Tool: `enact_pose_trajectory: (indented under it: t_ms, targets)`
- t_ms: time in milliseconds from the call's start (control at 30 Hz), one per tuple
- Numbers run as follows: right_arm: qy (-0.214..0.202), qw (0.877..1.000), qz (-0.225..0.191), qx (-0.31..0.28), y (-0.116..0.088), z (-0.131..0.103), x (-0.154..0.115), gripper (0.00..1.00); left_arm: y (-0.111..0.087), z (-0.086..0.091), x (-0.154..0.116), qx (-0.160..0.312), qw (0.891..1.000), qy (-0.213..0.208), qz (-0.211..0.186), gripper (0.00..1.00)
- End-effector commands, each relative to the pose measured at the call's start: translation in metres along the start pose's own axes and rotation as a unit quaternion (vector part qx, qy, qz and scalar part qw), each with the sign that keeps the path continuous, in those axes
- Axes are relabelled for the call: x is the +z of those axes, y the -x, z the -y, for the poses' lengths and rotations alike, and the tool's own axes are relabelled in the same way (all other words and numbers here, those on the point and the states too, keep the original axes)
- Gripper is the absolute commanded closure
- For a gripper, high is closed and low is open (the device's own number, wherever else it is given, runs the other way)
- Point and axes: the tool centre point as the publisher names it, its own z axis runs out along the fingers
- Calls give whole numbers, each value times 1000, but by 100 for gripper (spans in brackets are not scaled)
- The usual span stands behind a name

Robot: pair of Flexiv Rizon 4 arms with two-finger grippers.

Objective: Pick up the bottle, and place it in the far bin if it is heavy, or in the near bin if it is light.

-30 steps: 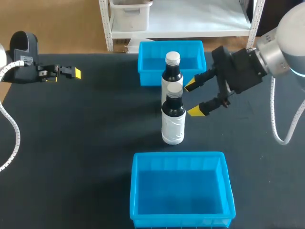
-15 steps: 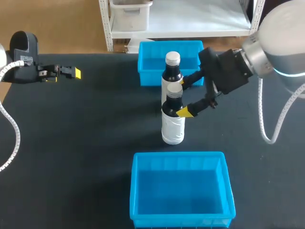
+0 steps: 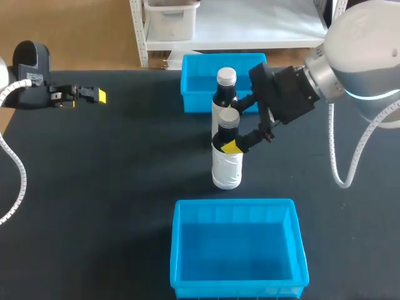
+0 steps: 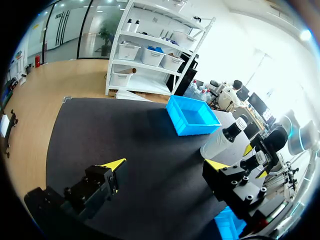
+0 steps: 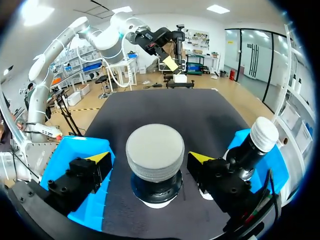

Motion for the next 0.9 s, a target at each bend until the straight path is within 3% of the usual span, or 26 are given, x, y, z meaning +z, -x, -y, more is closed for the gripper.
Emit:
enact_pose_trajectory:
  t_ms: [33,233,367,567,633,733,900]
  targets:
    - [2,1000,2,0,0,2,3,0,0,0,0,0,1000,0,0,0]
    - [0,1000,4,3,-1,3,4,2,0,0,0,0,1000,0,0,0]
    - [-1,1000,5,3,-1,4,5,16,0,0,0,0,1000,0,0,0]
    - [-2,1000,7,5,-2,4,5,10,0,0,0,0,1000,0,0,0]
    - [-2,1000,7,5,-2,4,5,18,0,0,0,0,1000,0,0,0]
    - [-1,1000,7,5,-3,5,5,40,0,0,0,0,1000,0,0,0]
    - [-1,1000,8,6,-3,5,6,51,0,0,0,0,1000,0,0,0]
